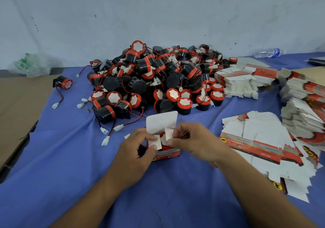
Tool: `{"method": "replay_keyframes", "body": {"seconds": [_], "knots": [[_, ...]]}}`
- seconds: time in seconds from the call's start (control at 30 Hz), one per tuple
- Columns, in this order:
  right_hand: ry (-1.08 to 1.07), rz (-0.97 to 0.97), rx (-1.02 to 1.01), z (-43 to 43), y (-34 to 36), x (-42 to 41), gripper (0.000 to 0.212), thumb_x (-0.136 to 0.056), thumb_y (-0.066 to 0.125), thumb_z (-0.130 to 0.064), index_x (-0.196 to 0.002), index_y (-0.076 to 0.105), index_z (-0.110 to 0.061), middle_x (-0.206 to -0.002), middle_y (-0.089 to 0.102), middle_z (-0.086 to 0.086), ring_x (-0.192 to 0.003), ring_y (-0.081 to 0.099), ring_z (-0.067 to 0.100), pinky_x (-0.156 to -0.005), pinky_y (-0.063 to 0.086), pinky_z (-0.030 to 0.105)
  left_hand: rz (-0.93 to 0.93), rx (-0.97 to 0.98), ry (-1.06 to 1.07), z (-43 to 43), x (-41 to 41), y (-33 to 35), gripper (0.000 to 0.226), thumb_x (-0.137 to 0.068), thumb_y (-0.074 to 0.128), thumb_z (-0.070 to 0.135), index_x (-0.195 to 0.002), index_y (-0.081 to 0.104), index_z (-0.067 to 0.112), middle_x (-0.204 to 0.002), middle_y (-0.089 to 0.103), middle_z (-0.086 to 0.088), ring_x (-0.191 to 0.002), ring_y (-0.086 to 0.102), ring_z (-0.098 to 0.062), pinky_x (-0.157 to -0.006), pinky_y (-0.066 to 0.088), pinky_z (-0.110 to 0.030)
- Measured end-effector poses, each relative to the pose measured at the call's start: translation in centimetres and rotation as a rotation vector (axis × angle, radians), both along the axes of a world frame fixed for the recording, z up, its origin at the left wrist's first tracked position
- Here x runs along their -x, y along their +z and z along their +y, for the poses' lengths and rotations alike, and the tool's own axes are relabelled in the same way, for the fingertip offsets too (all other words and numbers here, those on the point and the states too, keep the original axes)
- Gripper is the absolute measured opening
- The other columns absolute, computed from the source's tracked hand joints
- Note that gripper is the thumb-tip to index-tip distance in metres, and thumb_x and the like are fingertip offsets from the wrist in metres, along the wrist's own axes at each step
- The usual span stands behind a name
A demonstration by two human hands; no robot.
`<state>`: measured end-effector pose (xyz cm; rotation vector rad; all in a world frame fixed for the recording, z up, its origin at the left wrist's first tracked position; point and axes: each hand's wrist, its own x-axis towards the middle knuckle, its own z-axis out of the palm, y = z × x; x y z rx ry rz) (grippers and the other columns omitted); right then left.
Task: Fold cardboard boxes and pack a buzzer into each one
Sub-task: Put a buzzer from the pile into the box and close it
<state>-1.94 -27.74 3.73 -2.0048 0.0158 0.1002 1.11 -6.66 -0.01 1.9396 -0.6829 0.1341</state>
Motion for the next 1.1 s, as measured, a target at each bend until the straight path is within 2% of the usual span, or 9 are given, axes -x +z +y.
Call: {"method": "replay_keyframes", "body": {"seconds": [0.07,0.2,0.3,0.4,0.5,0.63,0.83,0.97,1.1], "knots": [[-0.075,0.051,-0.020,0.8,-1.0,-0.5,0.029,-0.083,0.081,-0.023,-0.099,0.057,-0.021,-0.096,0.065,-0.007,-0.079,0.062,0.007,-0.069,0.052,0.024,0.096,0.058,0.003,0.1,-0.1,-0.1,0.030,-0.083,0.060,0.027,-0.107,0.048,0.040,-0.114,0.059,0.021,-0.092,0.063,-0.008,-0.070,0.052,-0.025],[0.003,0.056,-0.322,0.7,-1.3,-1.0,0.070,-0.081,0.078,-0.002,-0.133,0.045,-0.035,-0.122,0.063,-0.006,-0.084,0.071,0.010,-0.066,0.055,0.020,0.151,0.112,-0.067,0.3,-0.2,0.1,0.056,-0.082,0.062,0.021,-0.128,0.034,0.041,-0.120,0.061,0.020,-0.101,0.063,-0.014,-0.077,0.055,-0.026],[0.092,-0.010,-0.352,1.0,-1.6,-1.1,0.046,-0.084,0.068,0.010,-0.111,0.068,-0.027,-0.102,0.071,-0.011,-0.072,0.066,0.001,-0.062,0.049,0.013,0.134,0.063,-0.073,0.3,-0.4,0.4,0.037,-0.084,0.058,0.024,-0.120,0.055,0.035,-0.117,0.061,0.019,-0.099,0.063,-0.014,-0.077,0.055,-0.033],[0.079,-0.055,-0.255,1.2,-1.9,-1.0,0.041,-0.087,0.065,0.011,-0.093,0.080,-0.027,-0.116,0.066,-0.012,-0.108,0.063,0.002,-0.078,0.053,0.018,0.058,0.016,-0.048,0.6,-0.6,0.3,0.025,-0.089,0.062,0.015,-0.110,0.065,0.029,-0.122,0.060,0.019,-0.112,0.059,-0.009,-0.085,0.055,-0.037],[0.185,-0.164,-0.049,0.3,-1.6,-0.7,0.039,-0.094,0.067,-0.009,-0.110,0.074,-0.044,-0.140,0.047,-0.020,-0.129,0.046,-0.006,-0.098,0.050,0.022,-0.007,-0.060,-0.051,1.1,-1.0,0.0,0.032,-0.089,0.069,0.009,-0.113,0.065,0.030,-0.129,0.056,0.019,-0.117,0.056,-0.007,-0.092,0.053,-0.037],[0.365,-0.120,0.179,-0.6,-1.0,0.0,0.046,-0.092,0.068,-0.044,-0.134,0.054,-0.055,-0.154,0.028,-0.027,-0.141,0.024,-0.010,-0.113,0.033,0.026,-0.063,-0.124,-0.125,1.8,-1.1,0.1,0.045,-0.082,0.066,0.049,-0.124,0.060,0.034,-0.135,0.051,0.024,-0.127,0.049,-0.004,-0.099,0.049,-0.031],[0.229,-0.257,0.239,-0.3,-0.6,0.2,0.050,-0.089,0.075,-0.027,-0.137,0.060,-0.028,-0.142,0.051,-0.013,-0.133,0.039,-0.007,-0.113,0.039,0.027,-0.078,-0.083,-0.080,1.6,-1.2,0.1,0.044,-0.082,0.068,0.050,-0.122,0.056,0.040,-0.131,0.056,0.023,-0.124,0.050,0.003,-0.100,0.049,-0.026],[0.215,-0.315,0.174,-0.1,-0.4,0.1,0.033,-0.092,0.072,-0.020,-0.125,0.070,-0.023,-0.119,0.064,-0.016,-0.115,0.057,-0.001,-0.097,0.049,0.022,-0.115,-0.103,-0.045,1.5,-1.2,0.3,0.040,-0.086,0.061,0.041,-0.124,0.062,0.029,-0.130,0.058,0.019,-0.124,0.049,0.010,-0.102,0.041,-0.013],[0.248,-0.357,0.277,0.2,-0.7,0.0,0.036,-0.098,0.064,-0.023,-0.133,0.064,-0.019,-0.130,0.059,-0.011,-0.122,0.053,0.003,-0.101,0.047,0.022,-0.156,-0.131,-0.065,1.4,-0.9,0.5,0.038,-0.091,0.057,0.030,-0.128,0.060,0.023,-0.134,0.055,0.015,-0.129,0.044,0.009,-0.106,0.037,-0.012]]}}
